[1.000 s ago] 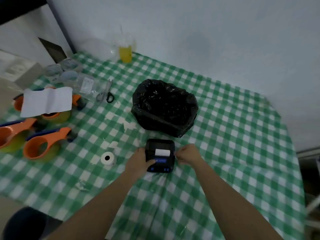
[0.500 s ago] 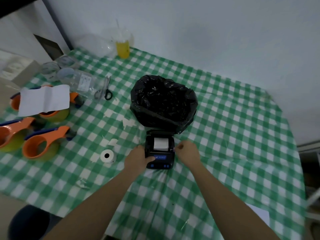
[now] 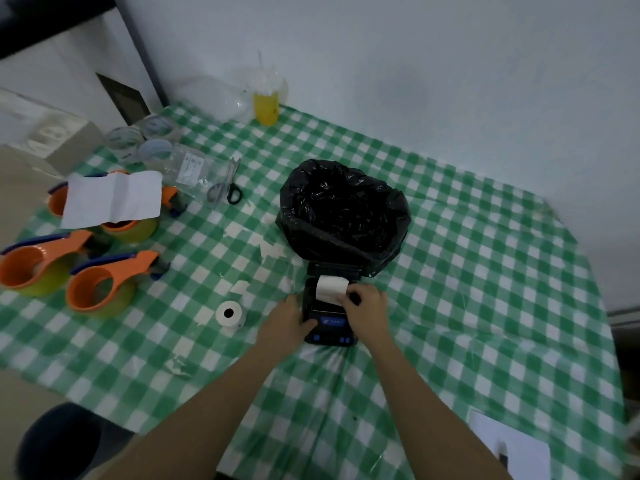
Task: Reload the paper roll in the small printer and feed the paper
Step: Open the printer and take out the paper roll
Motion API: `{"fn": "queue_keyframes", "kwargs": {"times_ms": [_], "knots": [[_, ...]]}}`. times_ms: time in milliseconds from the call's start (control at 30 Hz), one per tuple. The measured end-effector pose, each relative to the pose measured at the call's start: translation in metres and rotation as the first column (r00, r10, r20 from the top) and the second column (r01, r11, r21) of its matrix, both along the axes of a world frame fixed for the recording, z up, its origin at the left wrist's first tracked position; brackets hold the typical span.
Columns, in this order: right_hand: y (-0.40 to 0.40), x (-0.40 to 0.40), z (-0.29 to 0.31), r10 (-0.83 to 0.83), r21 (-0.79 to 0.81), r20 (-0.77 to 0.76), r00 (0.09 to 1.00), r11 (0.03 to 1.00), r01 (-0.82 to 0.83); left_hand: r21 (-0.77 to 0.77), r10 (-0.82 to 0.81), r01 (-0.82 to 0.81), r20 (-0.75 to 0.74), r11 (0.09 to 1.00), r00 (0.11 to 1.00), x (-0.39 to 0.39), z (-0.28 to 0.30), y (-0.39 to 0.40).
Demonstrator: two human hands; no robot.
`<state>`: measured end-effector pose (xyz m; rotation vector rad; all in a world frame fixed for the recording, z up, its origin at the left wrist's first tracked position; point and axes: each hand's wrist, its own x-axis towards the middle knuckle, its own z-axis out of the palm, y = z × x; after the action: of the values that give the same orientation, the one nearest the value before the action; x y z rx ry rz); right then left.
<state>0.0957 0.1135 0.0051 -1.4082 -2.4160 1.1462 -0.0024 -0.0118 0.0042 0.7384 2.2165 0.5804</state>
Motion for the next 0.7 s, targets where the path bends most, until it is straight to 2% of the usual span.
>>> {"fn": "queue_keyframes", "kwargs": {"times_ms": [67, 133, 233, 333, 400, 500, 600, 700], "knots": [[-0.002, 0.005, 0.026, -0.03, -0.096, -0.152, 0.988, 0.995, 0.015, 0.067, 0.028, -0.026, -0.026, 0.997, 0.999, -0.008, 0.007, -0.003], [-0.005, 0.007, 0.055, -0.099, -0.123, -0.295, 0.951, 0.99, 0.065, 0.14, 0.067, -0.06, -0.046, 0.988, 0.997, -0.016, 0.015, -0.005], [-0.001, -0.006, 0.091, -0.222, -0.158, -0.49, 0.843, 0.974, 0.164, 0.19, 0.114, -0.096, -0.089, 0.977, 0.989, -0.027, 0.026, -0.006], [0.013, -0.035, 0.112, -0.252, -0.139, -0.587, 0.77, 0.968, 0.211, 0.205, 0.13, -0.096, -0.161, 0.974, 0.978, -0.038, 0.029, -0.009], [0.025, -0.056, 0.116, -0.216, -0.056, -0.555, 0.804, 0.973, 0.223, 0.168, 0.127, -0.085, -0.261, 0.982, 0.957, -0.045, 0.028, -0.015], [0.039, -0.077, 0.103, -0.15, -0.024, -0.333, 0.931, 0.988, 0.15, -0.072, 0.024, -0.056, -0.393, 0.996, 0.919, -0.053, 0.026, -0.031], [0.034, -0.078, 0.089, -0.086, -0.06, -0.196, 0.977, 0.995, 0.075, -0.326, -0.125, 0.003, -0.354, 0.945, 0.927, -0.06, 0.02, -0.048], [0.014, -0.072, 0.084, -0.017, -0.05, -0.25, 0.968, 0.999, 0.004, -0.424, -0.169, 0.026, -0.304, 0.905, 0.938, -0.064, 0.012, -0.061]]}}
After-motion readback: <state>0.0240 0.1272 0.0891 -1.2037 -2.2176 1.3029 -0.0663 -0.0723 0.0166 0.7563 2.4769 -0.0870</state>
